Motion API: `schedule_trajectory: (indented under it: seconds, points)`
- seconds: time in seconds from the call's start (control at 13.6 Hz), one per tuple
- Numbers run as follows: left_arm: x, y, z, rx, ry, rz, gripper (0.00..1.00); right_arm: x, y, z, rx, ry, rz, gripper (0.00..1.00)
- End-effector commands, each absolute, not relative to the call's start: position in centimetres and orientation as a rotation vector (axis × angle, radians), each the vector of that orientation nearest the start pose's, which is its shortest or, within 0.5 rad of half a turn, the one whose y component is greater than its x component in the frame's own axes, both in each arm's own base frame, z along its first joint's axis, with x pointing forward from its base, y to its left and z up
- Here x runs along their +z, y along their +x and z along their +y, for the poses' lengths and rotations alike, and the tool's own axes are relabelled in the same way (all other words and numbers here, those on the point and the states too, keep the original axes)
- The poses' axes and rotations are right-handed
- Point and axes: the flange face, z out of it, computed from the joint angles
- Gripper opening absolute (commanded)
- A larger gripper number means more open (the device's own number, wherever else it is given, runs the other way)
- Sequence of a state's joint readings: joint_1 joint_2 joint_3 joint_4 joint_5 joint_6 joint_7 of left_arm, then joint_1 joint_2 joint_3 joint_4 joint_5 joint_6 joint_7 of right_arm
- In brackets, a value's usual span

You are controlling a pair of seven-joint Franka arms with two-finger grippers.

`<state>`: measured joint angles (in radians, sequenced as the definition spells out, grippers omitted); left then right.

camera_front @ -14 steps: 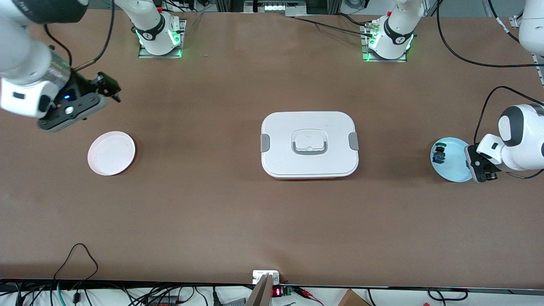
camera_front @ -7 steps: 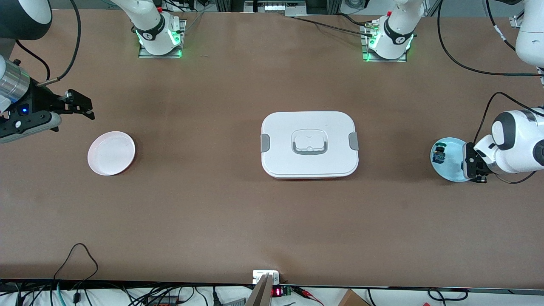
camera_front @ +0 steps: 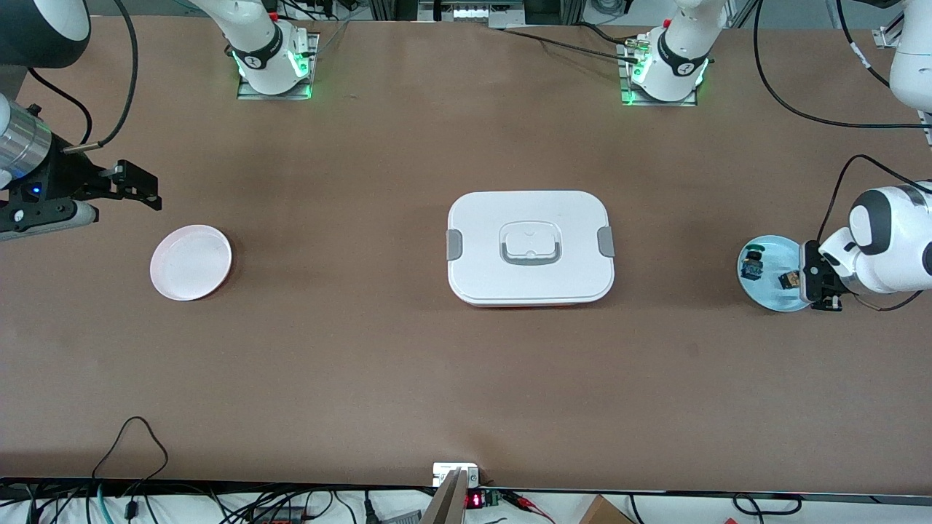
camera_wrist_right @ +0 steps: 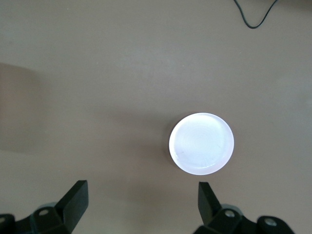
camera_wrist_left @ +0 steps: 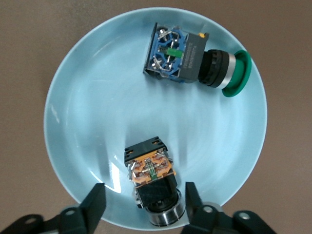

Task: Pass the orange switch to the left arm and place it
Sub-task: 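Open the left gripper to release the orange switch on the plate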

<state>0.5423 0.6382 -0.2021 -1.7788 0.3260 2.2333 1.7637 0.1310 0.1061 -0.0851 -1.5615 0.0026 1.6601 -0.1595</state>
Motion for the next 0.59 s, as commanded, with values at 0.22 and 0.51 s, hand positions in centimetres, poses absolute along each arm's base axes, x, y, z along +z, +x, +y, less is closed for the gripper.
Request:
schedule_trajectory:
  seconds: [0.22, 0.51]
  points:
    - [22.8, 60.4, 22.4, 0.289, -2.277, 2.343, 1.0, 57.2, 60.1, 3.3, -0.023, -3.158, -0.321, 1.0]
    - [30.0, 62.8, 22.0, 0.381, -2.474, 2.209, 1.0, 57.5, 60.2, 3.6, -0.024, -3.165, -0.345, 1.0]
